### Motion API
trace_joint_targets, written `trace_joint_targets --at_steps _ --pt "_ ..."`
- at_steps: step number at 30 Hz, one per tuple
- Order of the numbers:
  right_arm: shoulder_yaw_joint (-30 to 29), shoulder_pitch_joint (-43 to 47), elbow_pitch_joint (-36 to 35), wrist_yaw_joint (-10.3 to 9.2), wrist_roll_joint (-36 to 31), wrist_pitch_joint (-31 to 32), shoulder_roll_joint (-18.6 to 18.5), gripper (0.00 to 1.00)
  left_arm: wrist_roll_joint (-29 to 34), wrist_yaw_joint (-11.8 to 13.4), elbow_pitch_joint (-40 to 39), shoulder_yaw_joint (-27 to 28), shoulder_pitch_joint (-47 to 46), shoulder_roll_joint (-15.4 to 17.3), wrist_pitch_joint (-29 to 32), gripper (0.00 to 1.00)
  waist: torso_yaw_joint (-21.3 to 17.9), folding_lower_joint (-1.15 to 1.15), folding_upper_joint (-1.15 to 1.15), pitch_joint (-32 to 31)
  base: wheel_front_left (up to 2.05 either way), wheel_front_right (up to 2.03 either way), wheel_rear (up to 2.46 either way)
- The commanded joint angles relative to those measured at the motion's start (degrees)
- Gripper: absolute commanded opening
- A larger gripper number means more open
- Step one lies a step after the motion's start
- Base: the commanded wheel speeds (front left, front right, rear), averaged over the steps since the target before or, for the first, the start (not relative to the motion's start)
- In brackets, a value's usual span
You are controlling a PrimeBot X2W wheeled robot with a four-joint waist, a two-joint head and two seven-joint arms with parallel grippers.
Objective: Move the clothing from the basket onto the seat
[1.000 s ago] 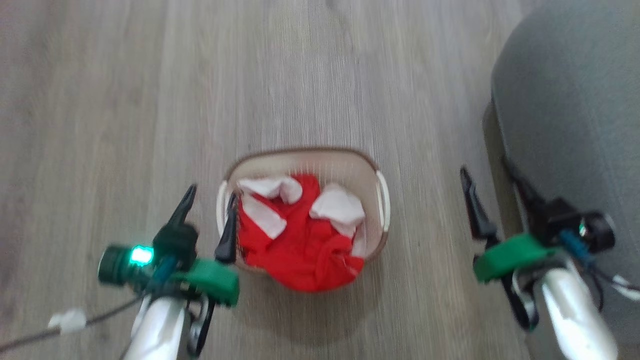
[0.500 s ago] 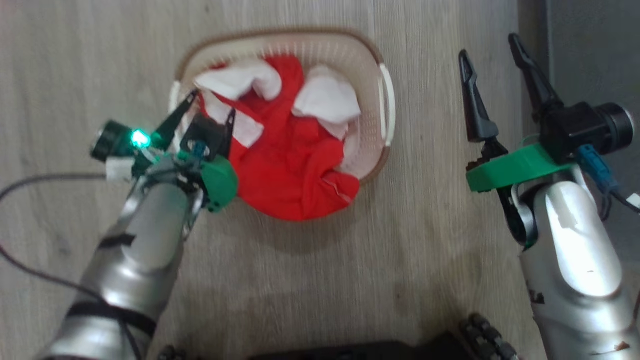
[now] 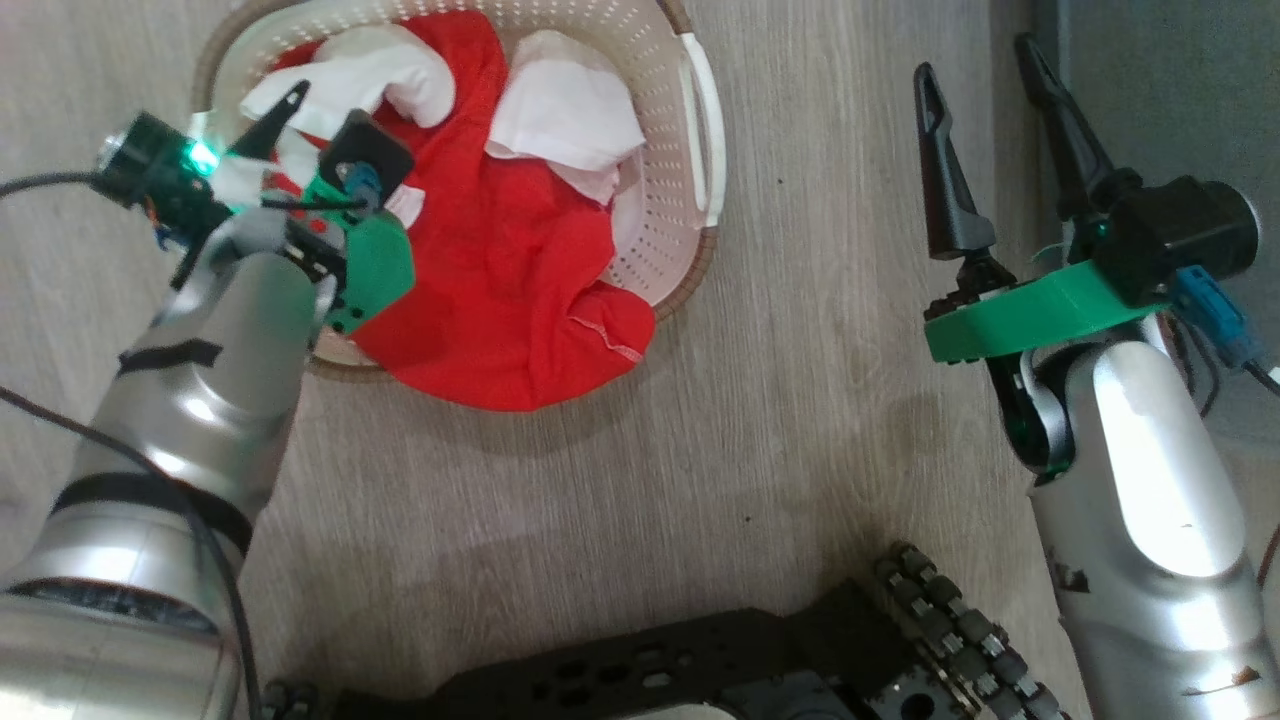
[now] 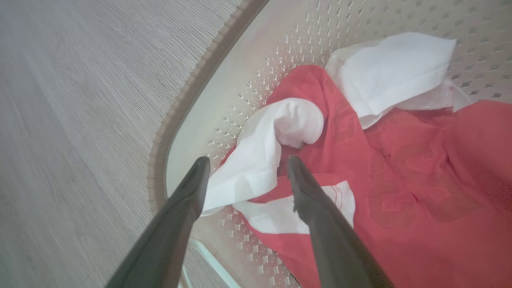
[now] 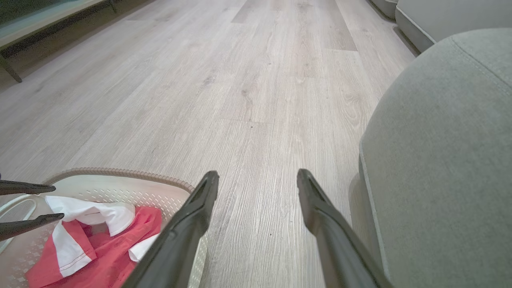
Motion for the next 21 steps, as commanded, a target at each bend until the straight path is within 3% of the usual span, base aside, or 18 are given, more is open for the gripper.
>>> trace_joint_targets --at_steps 1,8,21 --pt "1.36 1.15 -1.75 -0.01 0.56 -0.52 0.77 1.00 0.55 0.37 0.27 0.64 -0.47 2.38 0.23 1.00 -0.83 0.00 0.00 0.88 0.00 0.00 0.00" --pt "1.90 1.19 -1.79 -0.01 2.82 -0.52 0.78 1.00 0.61 -0.08 4.82 -0.45 -3.02 3.09 1.37 1.00 -1.85 0.00 0.00 2.21 0.00 0.00 0.00" --pt "4.27 0.71 -1.60 -0.01 5.94 -0.52 0.78 1.00 1.12 1.86 7.79 -2.80 -6.37 3.89 0.54 1.00 -3.77 0.00 0.00 4.69 0.00 0.00 0.00"
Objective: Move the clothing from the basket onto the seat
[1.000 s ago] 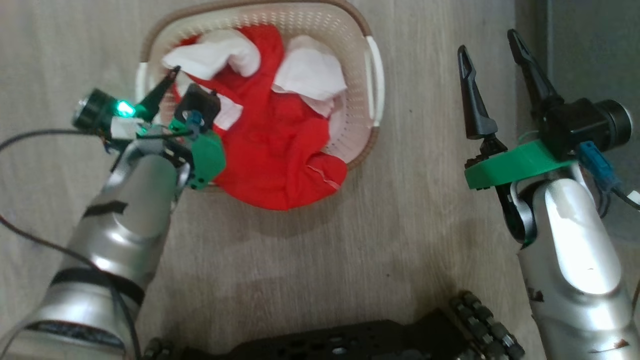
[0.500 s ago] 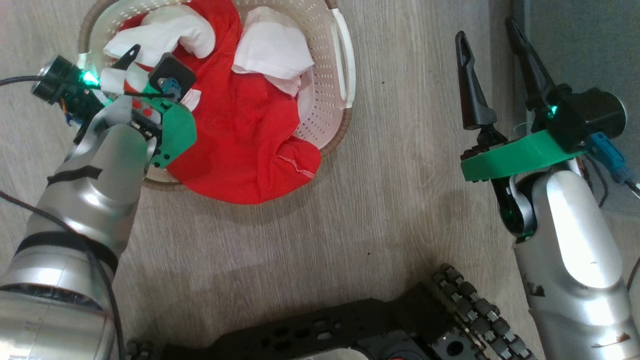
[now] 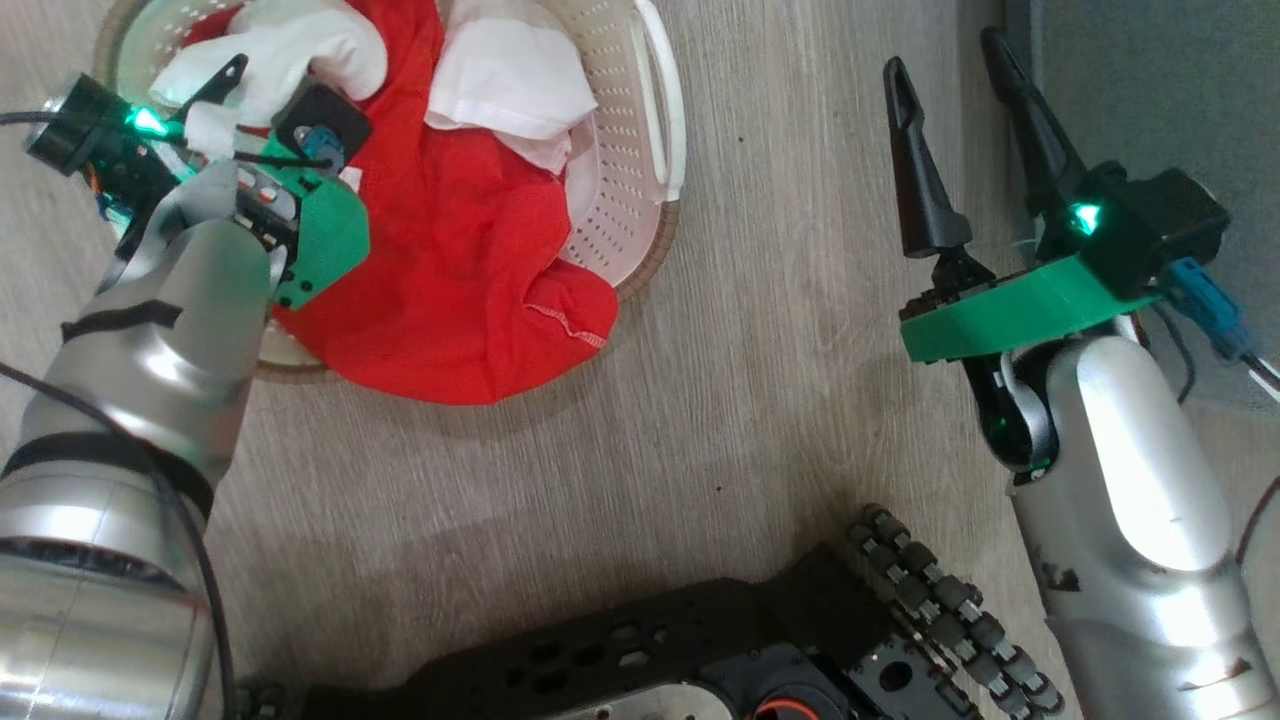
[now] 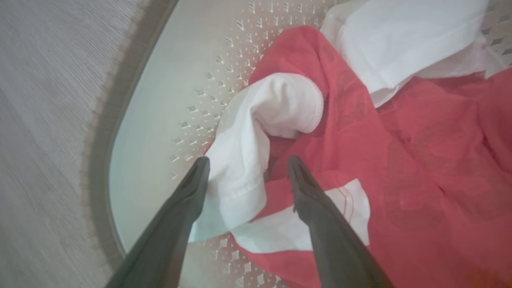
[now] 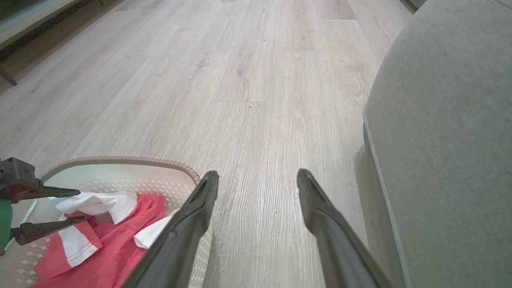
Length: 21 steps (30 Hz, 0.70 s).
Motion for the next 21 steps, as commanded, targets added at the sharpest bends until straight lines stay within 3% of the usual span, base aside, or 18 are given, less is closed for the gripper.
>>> trace_joint_targets --at_steps 1,2,3,4,5,13,21 --pt "1.27 1.52 -1.58 -0.01 0.69 -0.52 0.69 1.00 0.35 0.73 -0.25 0.34 -0.21 2.22 -0.37 1.00 -0.31 0.00 0.00 0.37 0.00 0.00 0.00" --pt "1.31 1.53 -1.61 -0.01 0.88 -0.52 0.69 1.00 0.31 0.79 -0.07 0.21 -0.37 2.30 -0.38 0.99 -0.44 0.00 0.00 0.48 0.00 0.00 0.00" --pt "1.35 1.58 -1.63 -0.01 1.03 -0.52 0.69 1.00 0.11 0.69 0.05 0.19 -0.49 2.34 -0.63 0.49 -0.57 0.00 0.00 0.57 0.00 0.00 0.00" --pt "1.34 1.62 -1.60 -0.01 1.13 -0.52 0.69 1.00 -0.24 0.80 0.08 0.34 -0.57 2.35 -1.07 0.07 -0.63 0.00 0.00 0.60 0.00 0.00 0.00" --pt "1.26 1.70 -1.51 -0.01 1.16 -0.52 0.69 1.00 -0.64 0.74 0.16 0.49 -0.52 2.28 -1.45 0.00 -0.63 0.00 0.00 0.45 0.00 0.00 0.00" --pt "-0.70 3.62 -0.39 -0.01 0.82 -0.52 0.70 1.00 -7.53 1.17 -3.34 4.68 2.62 0.55 -4.69 0.00 1.70 0.00 0.00 -5.25 0.00 0.00 0.00" --pt "-4.47 7.74 1.00 -0.01 -1.36 -0.52 0.70 1.00 -17.76 -0.02 -26.19 10.43 16.82 0.27 -4.81 0.00 6.75 0.00 0.00 -16.30 0.00 0.00 0.00"
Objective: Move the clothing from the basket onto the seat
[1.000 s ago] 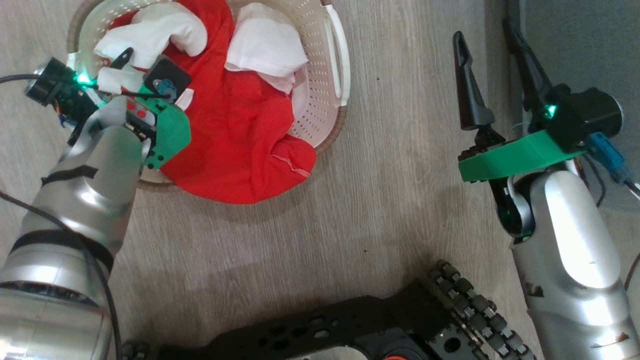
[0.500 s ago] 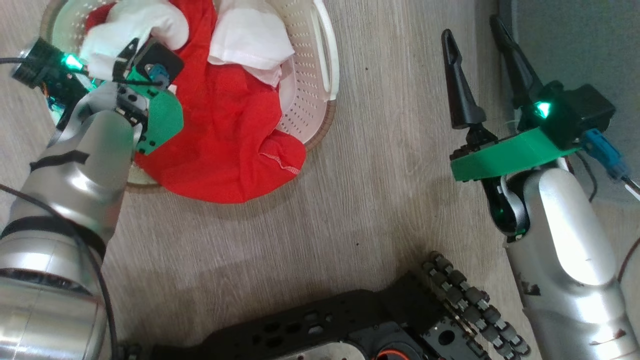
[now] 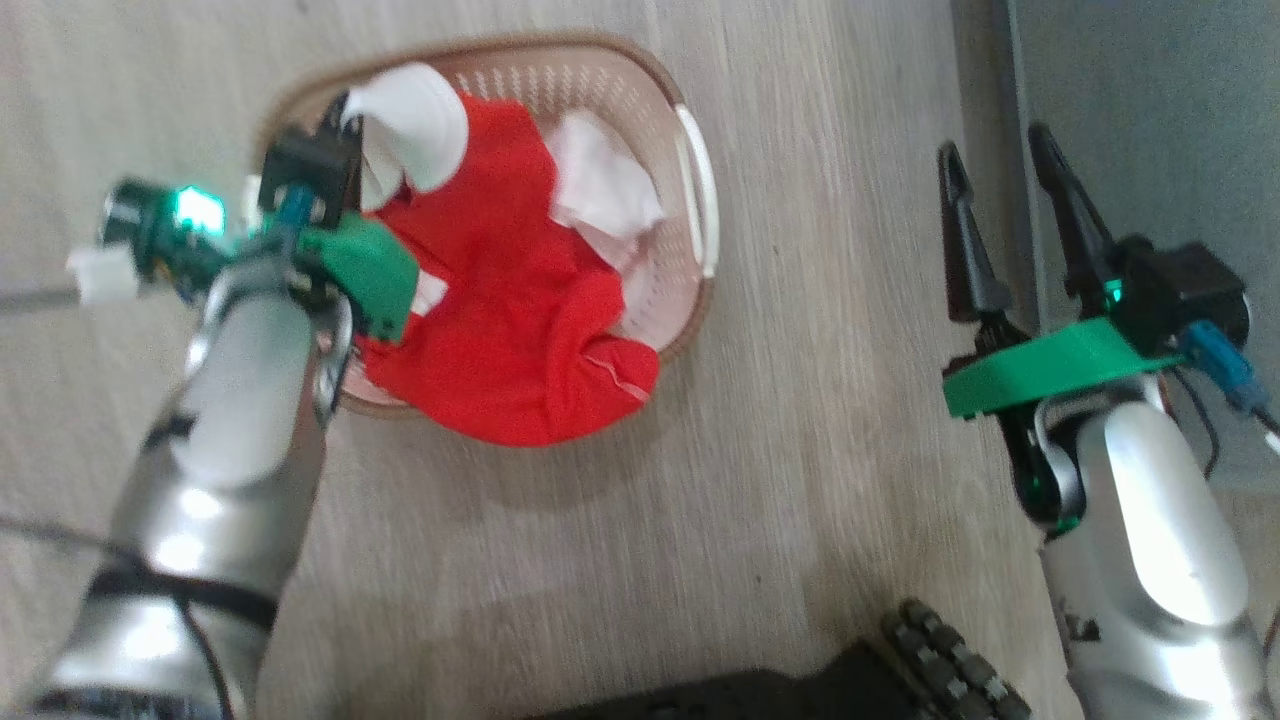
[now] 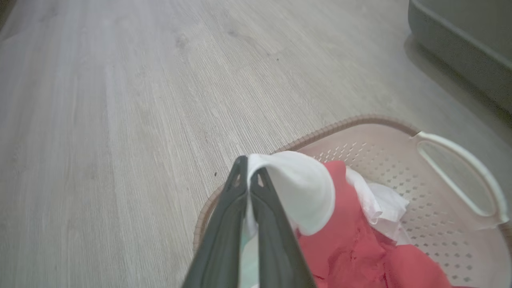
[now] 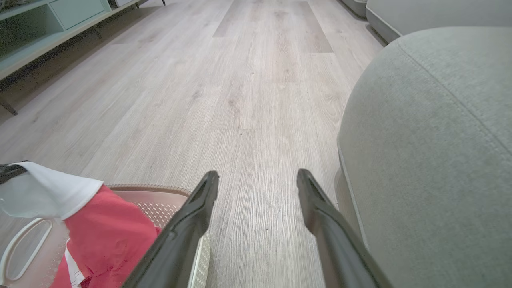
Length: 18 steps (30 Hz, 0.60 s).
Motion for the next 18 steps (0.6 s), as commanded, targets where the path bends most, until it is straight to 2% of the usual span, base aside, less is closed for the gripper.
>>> trace_joint_targets --at_steps 1,2,5,9,18 --pt "0.23 2.66 -1.08 -0.01 -0.53 -0.52 0.62 1.00 -1.43 0.20 -4.85 2.51 3.43 1.71 -0.72 0.00 3.81 0.01 0.00 -6.26 0.00 0.00 0.00" --pt "0.23 2.66 -1.08 -0.01 -0.53 -0.52 0.62 1.00 -1.43 0.20 -4.85 2.51 3.43 1.71 -0.72 0.00 3.81 0.01 0.00 -6.26 0.00 0.00 0.00" --pt "-1.12 5.46 -0.27 -0.01 -1.32 -0.52 0.62 1.00 -4.98 0.78 -15.25 5.73 11.50 1.52 -0.72 0.00 6.18 0.01 0.00 -11.75 0.00 0.00 0.00" --pt "-2.02 8.17 0.65 -0.01 -2.05 -0.52 0.62 1.00 -7.18 0.66 -23.01 8.07 18.22 0.83 -0.72 0.00 8.10 0.01 0.00 -17.02 0.00 0.00 0.00" --pt "-2.99 13.66 2.11 -0.01 -3.10 -0.52 -0.24 1.00 -9.95 -0.26 -31.48 10.94 28.62 -0.36 -0.73 0.00 10.04 0.01 0.00 -27.24 0.00 0.00 0.00"
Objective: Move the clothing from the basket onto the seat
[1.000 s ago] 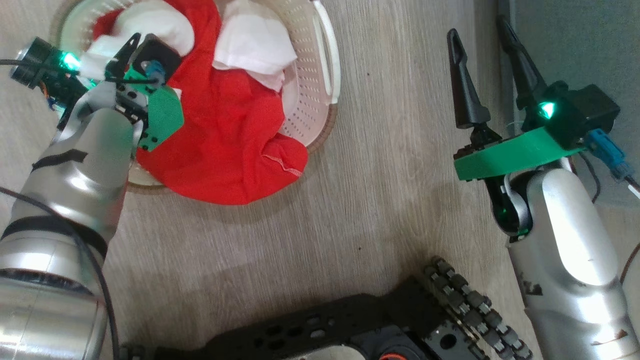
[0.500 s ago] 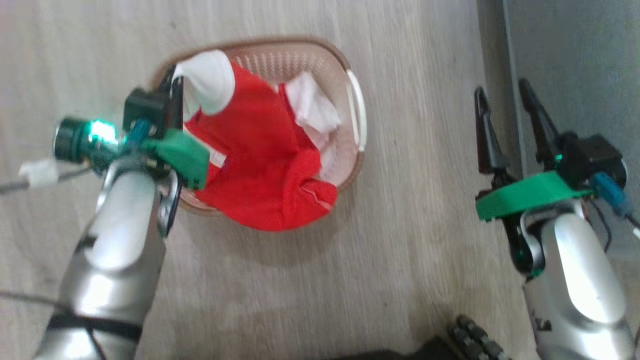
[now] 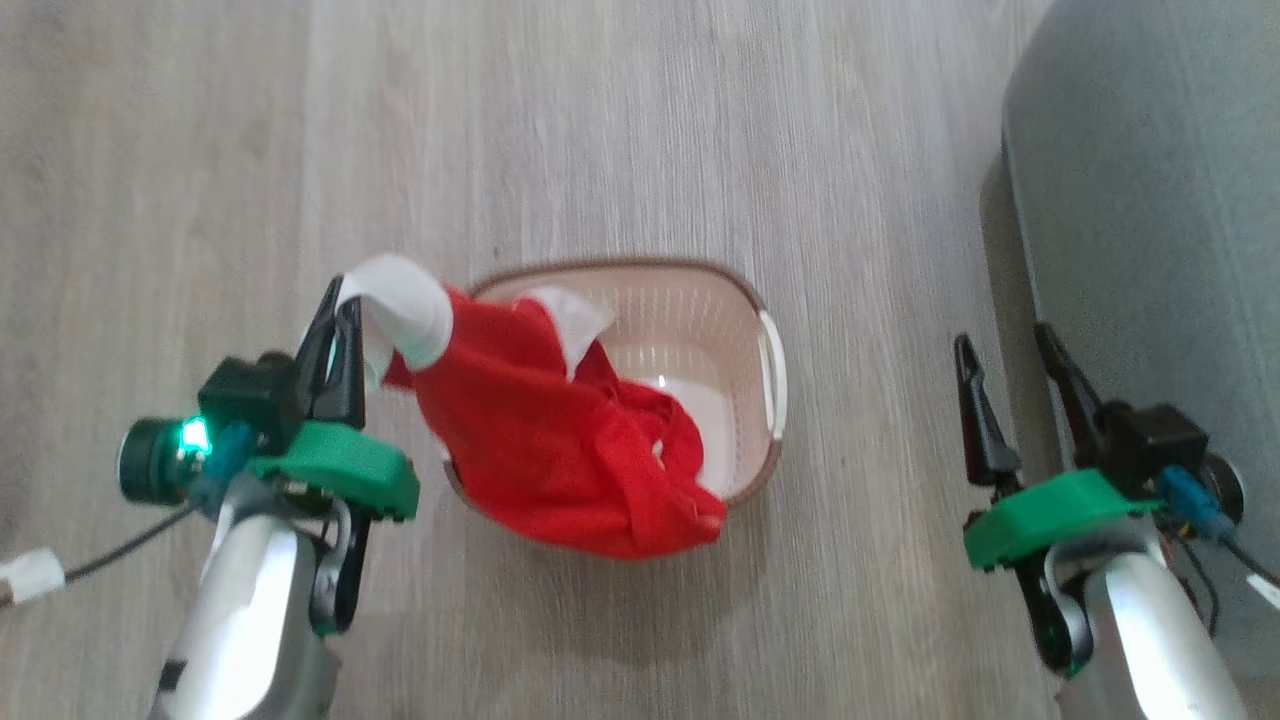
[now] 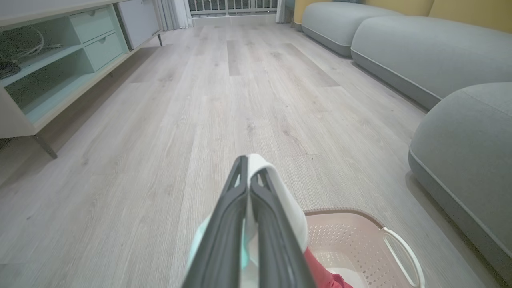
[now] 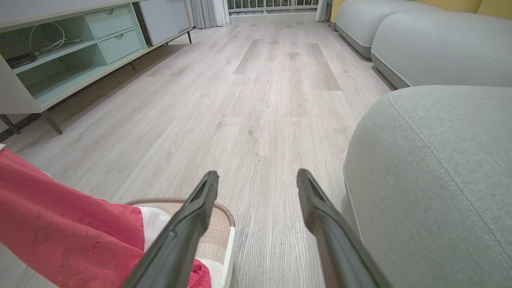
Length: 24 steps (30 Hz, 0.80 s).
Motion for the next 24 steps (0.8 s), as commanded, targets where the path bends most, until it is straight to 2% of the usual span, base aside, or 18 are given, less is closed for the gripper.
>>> trace_joint_targets --at_steps 1,13,24 --pt "1.04 1.01 -1.30 -0.01 -0.46 -0.52 -0.43 1.00 -0.43 0.32 -2.98 2.45 0.33 0.83 -0.73 0.00 1.72 0.01 -0.01 -4.94 0.00 0.00 0.00" --pt "1.07 6.37 0.11 -0.01 -1.78 -0.52 -1.86 1.00 -2.23 1.94 -4.81 4.24 8.70 1.29 -0.61 0.00 1.90 0.01 -0.01 -12.09 0.00 0.00 0.00" --pt "1.71 6.98 0.40 -0.01 -2.37 -0.52 -2.75 1.00 -2.57 2.12 -4.53 3.19 10.04 1.25 -0.30 0.00 2.06 0.01 -0.01 -13.65 0.00 0.00 0.00"
